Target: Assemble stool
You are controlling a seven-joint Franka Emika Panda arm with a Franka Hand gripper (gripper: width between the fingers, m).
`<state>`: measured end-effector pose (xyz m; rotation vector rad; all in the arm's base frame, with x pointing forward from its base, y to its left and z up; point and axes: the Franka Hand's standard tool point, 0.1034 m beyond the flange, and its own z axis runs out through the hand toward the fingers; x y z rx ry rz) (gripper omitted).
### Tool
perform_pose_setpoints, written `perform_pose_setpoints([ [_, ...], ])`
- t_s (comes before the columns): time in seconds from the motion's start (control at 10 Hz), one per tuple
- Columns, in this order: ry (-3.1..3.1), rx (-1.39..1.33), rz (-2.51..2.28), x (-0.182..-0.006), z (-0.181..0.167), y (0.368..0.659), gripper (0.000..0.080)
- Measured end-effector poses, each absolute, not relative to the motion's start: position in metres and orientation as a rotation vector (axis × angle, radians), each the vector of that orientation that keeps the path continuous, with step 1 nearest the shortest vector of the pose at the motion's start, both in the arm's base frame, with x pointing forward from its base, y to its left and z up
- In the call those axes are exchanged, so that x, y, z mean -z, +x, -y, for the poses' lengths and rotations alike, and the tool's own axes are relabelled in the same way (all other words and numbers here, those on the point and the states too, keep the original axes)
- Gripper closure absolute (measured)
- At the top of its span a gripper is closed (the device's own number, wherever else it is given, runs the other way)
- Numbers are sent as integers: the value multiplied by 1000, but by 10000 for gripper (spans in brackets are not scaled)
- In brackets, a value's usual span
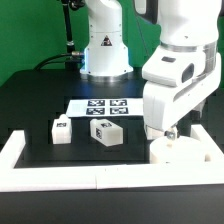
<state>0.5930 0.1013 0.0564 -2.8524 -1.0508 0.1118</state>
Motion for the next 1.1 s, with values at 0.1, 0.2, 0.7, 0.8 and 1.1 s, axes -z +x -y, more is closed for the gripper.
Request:
perform_pose_setpoints([
  [0.1,-2917,-141,890,-56,-97,584,150],
  [0.2,-2978,-168,707,-58,-92,576,150],
  [0.7,-3037,-159,82,-54,-87,567,150],
  [0.8,-3033,-165,-25,-54,-88,566,150],
  [1.1,-3055,-304,-8,-58,-83,557,150],
])
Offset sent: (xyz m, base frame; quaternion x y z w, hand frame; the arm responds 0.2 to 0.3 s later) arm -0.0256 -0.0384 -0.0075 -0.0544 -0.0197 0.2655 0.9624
